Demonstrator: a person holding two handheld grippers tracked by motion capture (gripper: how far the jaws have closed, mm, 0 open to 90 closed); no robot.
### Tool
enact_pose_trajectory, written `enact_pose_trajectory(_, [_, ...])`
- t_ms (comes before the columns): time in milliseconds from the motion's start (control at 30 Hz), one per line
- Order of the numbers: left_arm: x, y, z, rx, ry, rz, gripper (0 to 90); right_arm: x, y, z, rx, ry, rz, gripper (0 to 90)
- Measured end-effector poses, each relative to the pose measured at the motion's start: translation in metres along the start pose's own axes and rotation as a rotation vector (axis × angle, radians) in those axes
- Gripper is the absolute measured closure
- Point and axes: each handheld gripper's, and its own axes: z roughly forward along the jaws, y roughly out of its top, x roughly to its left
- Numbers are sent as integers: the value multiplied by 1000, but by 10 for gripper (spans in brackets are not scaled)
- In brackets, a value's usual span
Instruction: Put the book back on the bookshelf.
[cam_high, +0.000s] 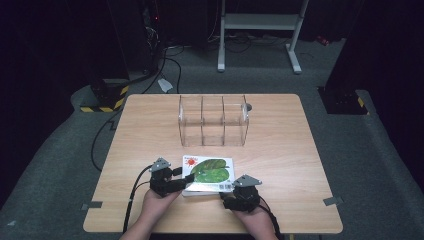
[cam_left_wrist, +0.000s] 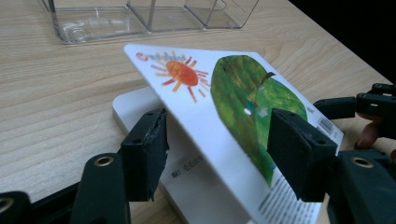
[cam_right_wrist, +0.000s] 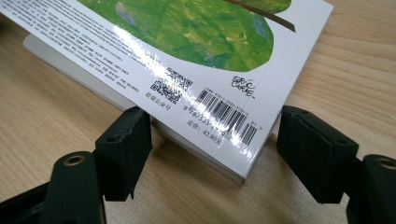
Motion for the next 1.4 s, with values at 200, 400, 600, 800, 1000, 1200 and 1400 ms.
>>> enact_pose_trajectory(200, [1,-1,4,17,-20,-30,372,0,-1,0,-2,-3,-6,274])
enact_pose_trajectory(400, [-2,0,3,21,-25,-11,369,0,-1,0,-5,-2,-11,275])
enact_pose_trajectory(600, [-2,-1,11,37,-32,-21,347,0,-1,-1,-1,0,-1,279])
enact_pose_trajectory(800, [-7,0,12,43,-37,60,355,0,0,0,2,0,-3,279])
enact_pose_trajectory(1000, [3,6,13,21,-38,41,399,2,0,1,4,-4,-14,282])
enact_pose_trajectory(1200, [13,8,17,32,-48,14,419,3,0,1,2,-11,-35,283])
enact_pose_trajectory(1400, [16,10,22,54,-35,22,440,4,-1,0,7,-11,-50,286])
